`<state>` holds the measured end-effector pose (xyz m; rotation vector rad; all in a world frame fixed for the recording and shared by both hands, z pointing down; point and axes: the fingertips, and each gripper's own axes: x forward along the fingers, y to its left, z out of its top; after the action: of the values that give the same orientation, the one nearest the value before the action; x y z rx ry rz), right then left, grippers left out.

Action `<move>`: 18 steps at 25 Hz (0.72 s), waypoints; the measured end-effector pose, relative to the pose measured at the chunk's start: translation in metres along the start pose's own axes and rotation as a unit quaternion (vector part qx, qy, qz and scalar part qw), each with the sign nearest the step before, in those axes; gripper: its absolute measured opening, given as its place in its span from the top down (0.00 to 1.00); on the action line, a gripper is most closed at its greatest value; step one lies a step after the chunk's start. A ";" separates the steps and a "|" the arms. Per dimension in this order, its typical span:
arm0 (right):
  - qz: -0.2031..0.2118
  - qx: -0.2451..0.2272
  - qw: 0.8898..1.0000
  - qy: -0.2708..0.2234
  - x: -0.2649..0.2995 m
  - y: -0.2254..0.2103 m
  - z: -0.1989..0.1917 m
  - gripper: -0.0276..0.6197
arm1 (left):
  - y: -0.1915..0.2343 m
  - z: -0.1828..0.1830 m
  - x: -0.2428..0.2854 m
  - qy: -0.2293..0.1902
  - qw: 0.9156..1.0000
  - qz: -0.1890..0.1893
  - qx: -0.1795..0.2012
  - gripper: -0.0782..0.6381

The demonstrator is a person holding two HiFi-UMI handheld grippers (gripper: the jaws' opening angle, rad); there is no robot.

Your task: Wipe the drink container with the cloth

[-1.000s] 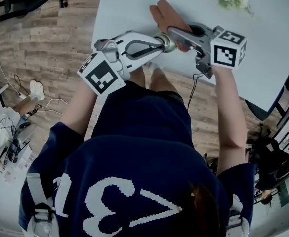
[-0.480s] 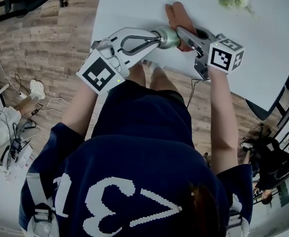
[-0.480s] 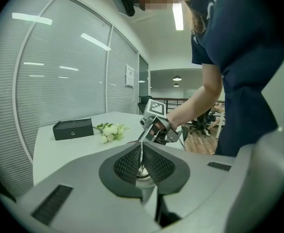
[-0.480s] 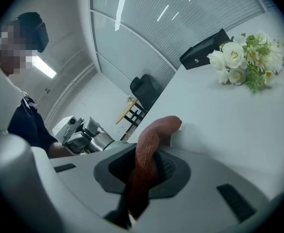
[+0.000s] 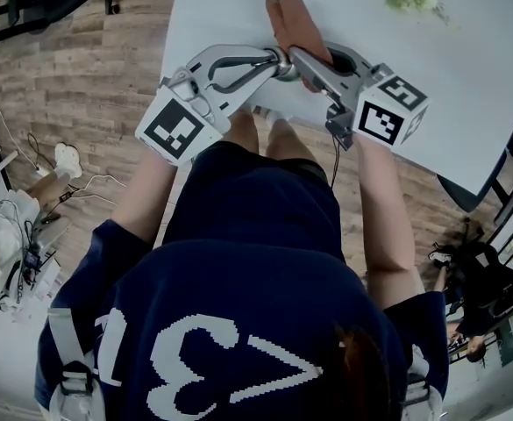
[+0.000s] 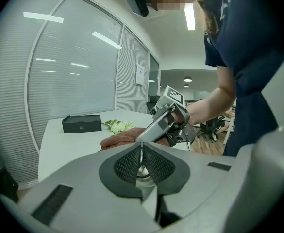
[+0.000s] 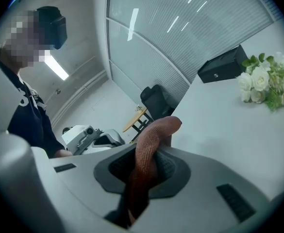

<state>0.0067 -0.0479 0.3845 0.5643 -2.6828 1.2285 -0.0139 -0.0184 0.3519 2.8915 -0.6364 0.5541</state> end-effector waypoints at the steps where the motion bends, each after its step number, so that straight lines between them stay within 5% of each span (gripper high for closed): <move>1: -0.013 0.004 1.000 -0.003 -0.003 -0.007 -0.002 0.86 | 0.001 -0.001 0.000 0.001 1.000 0.003 -0.003 0.86; 10: -0.139 0.044 0.989 -0.015 -0.027 -0.074 -0.040 0.86 | 0.018 -0.008 -0.011 -0.001 0.996 0.044 -0.072 0.86; 18: -0.100 -0.014 0.993 -0.066 -0.004 -0.021 -0.006 0.86 | 0.037 -0.014 -0.013 -0.010 0.984 0.093 -0.150 0.86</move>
<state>0.0185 -0.0550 0.4023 0.9168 -2.6629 1.1351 -0.0448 -0.0442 0.3613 2.5750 -0.9149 0.4085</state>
